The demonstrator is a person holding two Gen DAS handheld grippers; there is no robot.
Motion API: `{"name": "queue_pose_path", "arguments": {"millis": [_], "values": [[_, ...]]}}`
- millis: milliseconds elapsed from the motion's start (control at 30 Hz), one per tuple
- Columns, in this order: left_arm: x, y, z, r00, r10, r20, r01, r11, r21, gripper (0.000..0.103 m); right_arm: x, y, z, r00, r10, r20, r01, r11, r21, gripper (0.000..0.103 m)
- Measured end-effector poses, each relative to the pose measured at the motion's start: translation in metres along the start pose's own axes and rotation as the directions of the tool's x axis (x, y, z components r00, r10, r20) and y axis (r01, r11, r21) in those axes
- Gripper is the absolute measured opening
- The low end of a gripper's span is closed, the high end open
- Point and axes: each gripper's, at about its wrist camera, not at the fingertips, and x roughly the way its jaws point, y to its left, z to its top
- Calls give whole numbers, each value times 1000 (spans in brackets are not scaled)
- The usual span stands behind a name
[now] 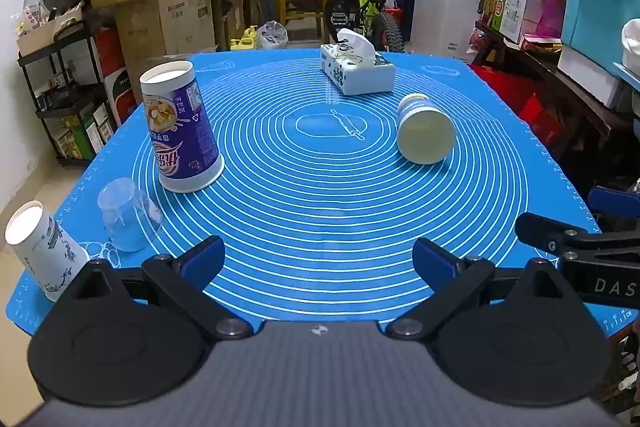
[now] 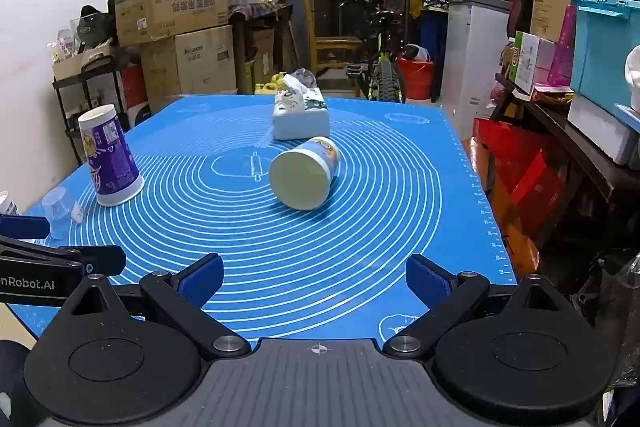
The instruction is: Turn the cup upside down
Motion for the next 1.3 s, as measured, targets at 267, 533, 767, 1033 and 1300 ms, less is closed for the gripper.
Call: {"name": "queue_pose_path", "arguments": {"millis": [267,533,767,1033,1300], "values": [[-2,0,1,1000,-10,19,10,1000,9,99,1,6,0,1000,-9,-17,8,1000,-12,97],[-6,-4,-1,999,-7,39,6,1000,29,99,2,8,2,1000,-10,-20,10,1000,-17,97],[-7,-5,0,999,-9,45,8,999,35,99,0,7,-2,1000,-6,-16,6,1000,-17,97],[-8,-6,1,999,-7,52,5,999,38,99,-1,7,-1,1000,-6,-16,6,1000,-16,97],[-8,-6,1,999,-5,54,3,999,39,99,2,2,0,1000,-5,-17,5,1000,-15,97]]}}
